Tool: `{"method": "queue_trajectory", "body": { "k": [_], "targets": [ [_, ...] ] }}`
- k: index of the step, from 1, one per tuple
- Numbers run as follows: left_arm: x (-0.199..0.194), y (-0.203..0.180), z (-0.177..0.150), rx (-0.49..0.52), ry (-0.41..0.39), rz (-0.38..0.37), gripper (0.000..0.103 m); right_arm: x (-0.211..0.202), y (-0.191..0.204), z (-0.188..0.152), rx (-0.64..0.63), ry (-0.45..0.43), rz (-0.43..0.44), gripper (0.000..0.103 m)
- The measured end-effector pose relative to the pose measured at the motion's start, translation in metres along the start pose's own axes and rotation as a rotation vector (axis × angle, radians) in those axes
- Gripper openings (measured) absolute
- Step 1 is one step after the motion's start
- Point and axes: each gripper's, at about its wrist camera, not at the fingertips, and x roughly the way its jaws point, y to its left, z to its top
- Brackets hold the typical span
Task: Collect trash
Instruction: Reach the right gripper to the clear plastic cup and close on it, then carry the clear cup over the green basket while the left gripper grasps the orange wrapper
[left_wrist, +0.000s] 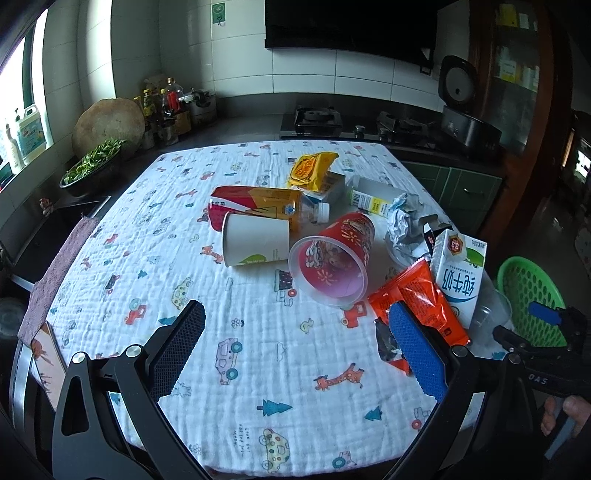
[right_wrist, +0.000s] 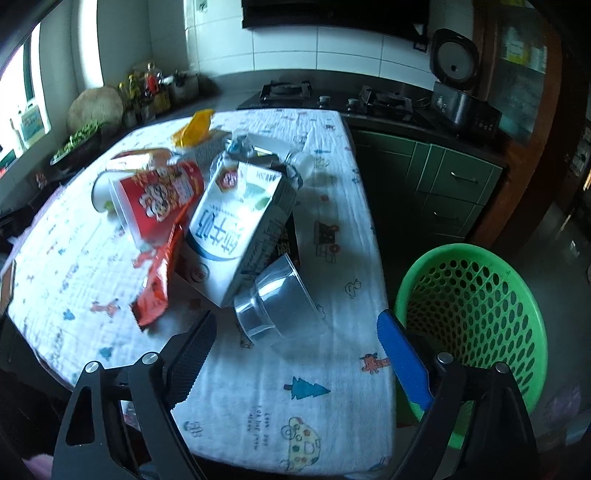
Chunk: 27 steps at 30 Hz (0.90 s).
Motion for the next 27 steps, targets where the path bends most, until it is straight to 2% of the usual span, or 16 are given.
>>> {"method": "queue_trajectory", "body": {
  "k": [7,10,15,27],
  "targets": [
    [0.009,-0.007,0.003,0.015,0.018,-0.028,0.098,0.022,0.009,-0.001,-0.078,0.029,-0.028,0.086],
    [0.013,-0.011,0.004,0.022,0.03,-0.044,0.098,0.03,0.012,-0.001,-0.108,0.036,-0.051,0.08],
    [0.021,-0.018,0.004,0.031,0.049,-0.073,0.098,0.035,0.009,-0.003,-0.093,0.049,-0.038,0.057],
    [0.054,-0.061,0.001,0.083,0.144,-0.235,0.096,0.007,-0.004,-0.01,-0.007,0.005,0.011,0.056]
  ]
}}
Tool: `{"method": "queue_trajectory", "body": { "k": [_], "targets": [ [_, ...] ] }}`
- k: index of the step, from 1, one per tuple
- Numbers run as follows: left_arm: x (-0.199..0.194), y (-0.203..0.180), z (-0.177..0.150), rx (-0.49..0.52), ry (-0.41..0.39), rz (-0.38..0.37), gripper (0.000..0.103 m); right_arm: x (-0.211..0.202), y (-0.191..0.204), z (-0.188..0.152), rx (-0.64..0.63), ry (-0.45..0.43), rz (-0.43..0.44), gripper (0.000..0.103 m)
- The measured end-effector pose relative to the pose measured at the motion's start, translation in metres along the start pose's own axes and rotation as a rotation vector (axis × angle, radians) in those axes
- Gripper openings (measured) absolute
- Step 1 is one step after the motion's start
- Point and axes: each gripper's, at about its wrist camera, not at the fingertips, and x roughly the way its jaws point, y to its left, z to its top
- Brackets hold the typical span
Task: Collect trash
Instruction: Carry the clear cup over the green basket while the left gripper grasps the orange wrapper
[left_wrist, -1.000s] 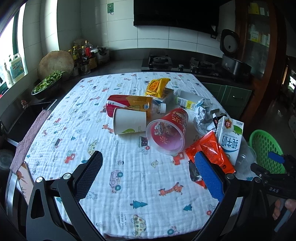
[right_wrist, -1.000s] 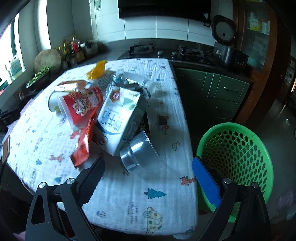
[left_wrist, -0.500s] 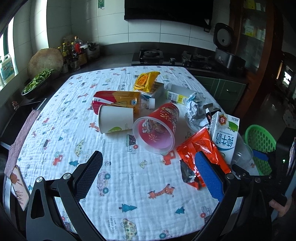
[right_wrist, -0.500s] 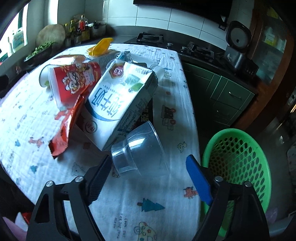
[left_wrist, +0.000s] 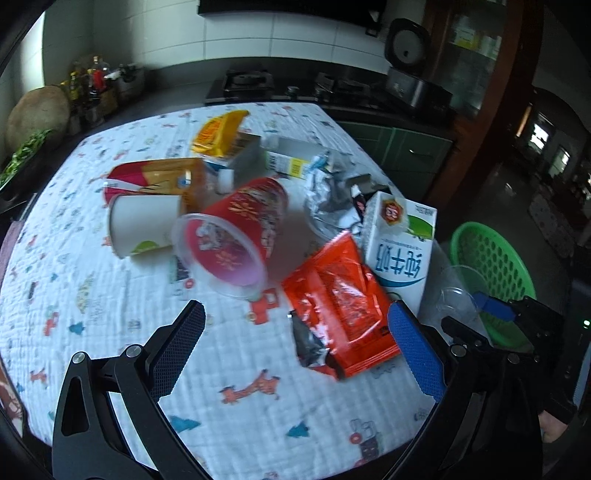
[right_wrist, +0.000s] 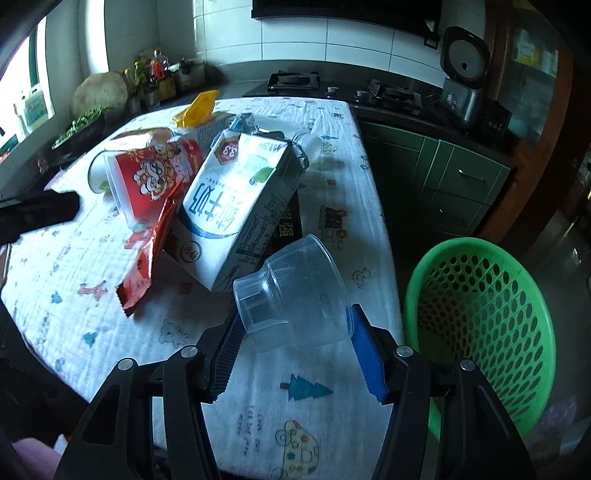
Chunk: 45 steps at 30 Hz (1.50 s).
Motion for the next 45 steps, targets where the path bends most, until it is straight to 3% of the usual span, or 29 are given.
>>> {"method": "queue_trajectory", "body": {
  "k": [6,10,18,21,24,34,45],
  "targets": [
    [0.03,-0.014,0.004,-0.031,0.08,-0.104,0.087,-0.018,-0.005,-0.005,0.027,-0.024,-0.017,0.056],
    [0.047,-0.028,0.006,-0.011,0.124,-0.107,0.078,-0.027,-0.012,-0.009,0.053,-0.035,-0.031,0.056],
    [0.063,-0.038,-0.001,0.004,0.209,-0.13,0.042,-0.036,-0.025,-0.019,0.093,-0.043,-0.056,0.056],
    [0.059,-0.034,-0.003,0.001,0.206,-0.148,0.029,-0.039,-0.03,-0.021,0.107,-0.049,-0.06,0.056],
    [0.05,-0.033,-0.003,0.02,0.188,-0.146,0.022,-0.042,-0.034,-0.024,0.123,-0.056,-0.062,0.056],
    [0.013,-0.023,-0.004,0.04,0.136,-0.149,0.008,-0.053,-0.073,-0.029,0.201,-0.079,-0.122,0.055],
    [-0.035,-0.042,0.0,0.113,0.055,-0.248,0.004,-0.033,-0.132,-0.05,0.31,-0.011,-0.204,0.055]
  ]
}}
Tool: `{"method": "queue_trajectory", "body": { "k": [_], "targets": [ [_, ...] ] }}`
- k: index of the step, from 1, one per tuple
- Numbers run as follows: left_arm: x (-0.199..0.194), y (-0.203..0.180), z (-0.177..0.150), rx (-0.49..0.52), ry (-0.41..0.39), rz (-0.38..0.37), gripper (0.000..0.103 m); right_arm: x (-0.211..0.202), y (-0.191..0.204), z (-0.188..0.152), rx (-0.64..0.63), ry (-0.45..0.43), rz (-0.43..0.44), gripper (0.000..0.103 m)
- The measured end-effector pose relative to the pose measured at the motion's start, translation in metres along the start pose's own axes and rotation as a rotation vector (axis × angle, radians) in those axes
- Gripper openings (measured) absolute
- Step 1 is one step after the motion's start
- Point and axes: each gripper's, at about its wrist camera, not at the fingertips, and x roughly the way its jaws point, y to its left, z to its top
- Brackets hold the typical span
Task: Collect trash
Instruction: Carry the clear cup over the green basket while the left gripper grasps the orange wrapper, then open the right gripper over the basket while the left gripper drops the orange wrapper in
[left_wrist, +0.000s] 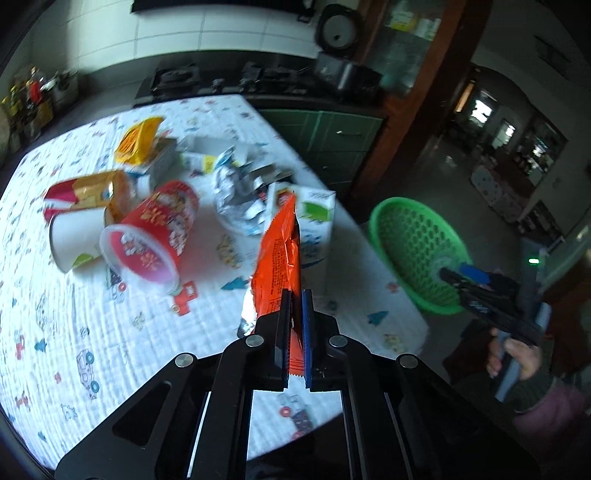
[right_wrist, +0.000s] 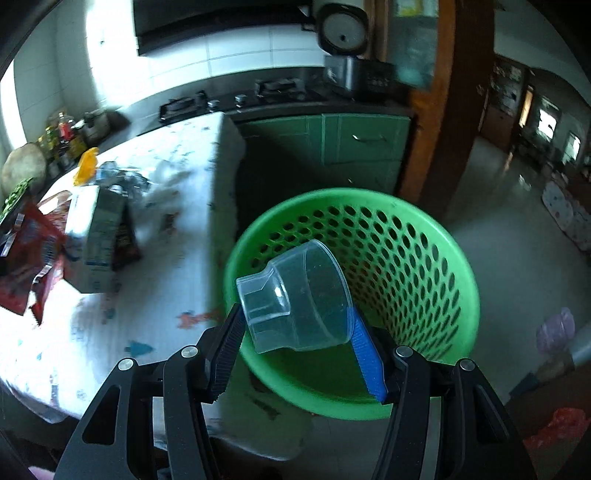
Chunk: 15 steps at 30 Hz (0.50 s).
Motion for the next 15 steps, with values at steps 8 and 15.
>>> {"method": "queue_trajectory", "body": {
  "k": [8,15],
  "targets": [
    [-0.007,-0.044,0.02,0.111,-0.055,-0.109,0.003,0.012,-0.017,-0.003,0.04,0.017,-0.026,0.057],
    [0.014,-0.076,0.04,0.185,-0.054,-0.194,0.002,-0.007,-0.026,-0.007,0.062,-0.019,-0.052,0.066]
  ]
}}
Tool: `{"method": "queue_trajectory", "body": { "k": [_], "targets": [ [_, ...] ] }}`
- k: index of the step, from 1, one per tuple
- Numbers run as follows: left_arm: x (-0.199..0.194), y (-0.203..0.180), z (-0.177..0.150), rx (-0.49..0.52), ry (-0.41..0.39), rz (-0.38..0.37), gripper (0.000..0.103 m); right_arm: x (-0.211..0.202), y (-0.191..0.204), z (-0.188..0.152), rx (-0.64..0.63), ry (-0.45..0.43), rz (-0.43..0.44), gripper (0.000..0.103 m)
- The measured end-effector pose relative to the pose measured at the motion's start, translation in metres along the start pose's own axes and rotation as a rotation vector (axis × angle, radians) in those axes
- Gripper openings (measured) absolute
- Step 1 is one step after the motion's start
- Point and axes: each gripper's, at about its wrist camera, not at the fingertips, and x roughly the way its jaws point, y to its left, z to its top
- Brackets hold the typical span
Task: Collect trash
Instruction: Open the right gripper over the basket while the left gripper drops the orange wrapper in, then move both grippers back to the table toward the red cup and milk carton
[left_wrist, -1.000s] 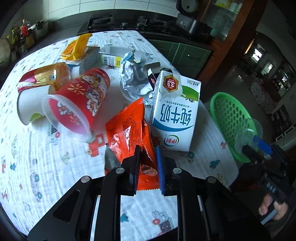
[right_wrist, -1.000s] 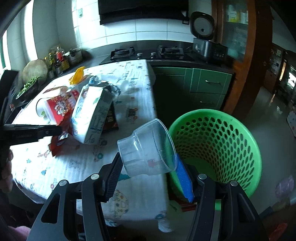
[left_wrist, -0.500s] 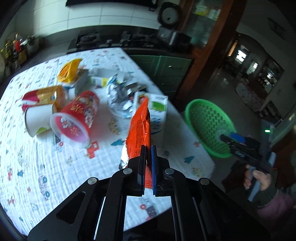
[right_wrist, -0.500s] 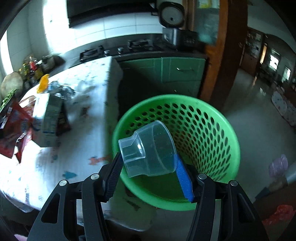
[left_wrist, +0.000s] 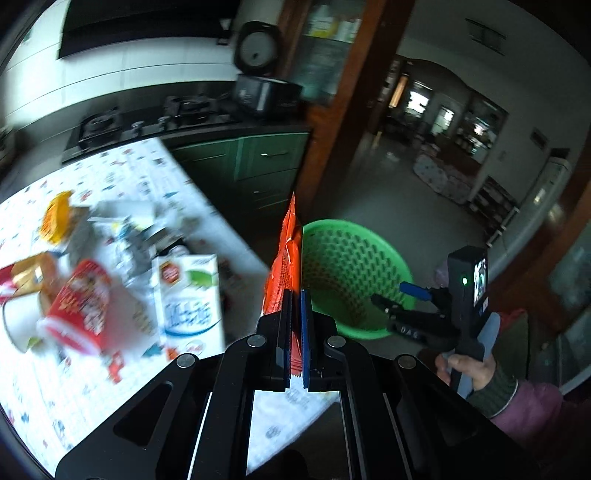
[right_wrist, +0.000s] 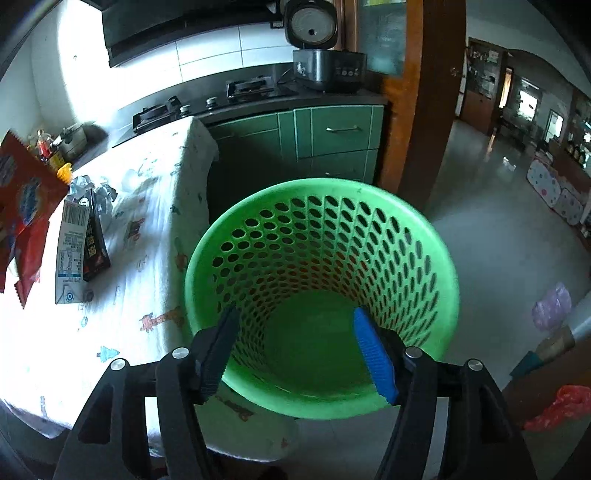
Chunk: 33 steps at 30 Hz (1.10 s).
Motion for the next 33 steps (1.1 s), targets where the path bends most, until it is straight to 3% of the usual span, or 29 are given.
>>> {"method": "queue_trajectory", "body": {
  "k": [8,16,23,25,27,28,33],
  "targets": [
    [0.052,-0.033,0.029,0.08,0.029,-0.116,0.002,-0.026,-0.015,-0.014,0.026,-0.026,-0.034,0.069],
    [0.118,-0.072,0.047,0.152,0.09,-0.179,0.003,-0.048,-0.023,-0.029,0.034,-0.048,-0.064,0.077],
    [0.162,-0.09,0.045,0.154,0.161,-0.203,0.006,-0.059,-0.031,-0.041,0.05,-0.05,-0.081,0.08],
    [0.168,-0.095,0.04,0.167,0.175,-0.202,0.014,-0.062,-0.036,-0.044,0.056,-0.051,-0.088,0.08],
    [0.17,-0.098,0.036,0.171,0.174,-0.201,0.042,-0.065,-0.039,-0.047,0.06,-0.056,-0.092,0.081],
    [0.169,-0.097,0.035,0.172,0.168,-0.2,0.047,-0.066,-0.039,-0.047,0.063,-0.057,-0.093,0.081],
    [0.162,-0.094,0.031,0.16,0.157,-0.189,0.05,-0.068,-0.041,-0.046,0.065,-0.064,-0.089,0.081]
  ]
}}
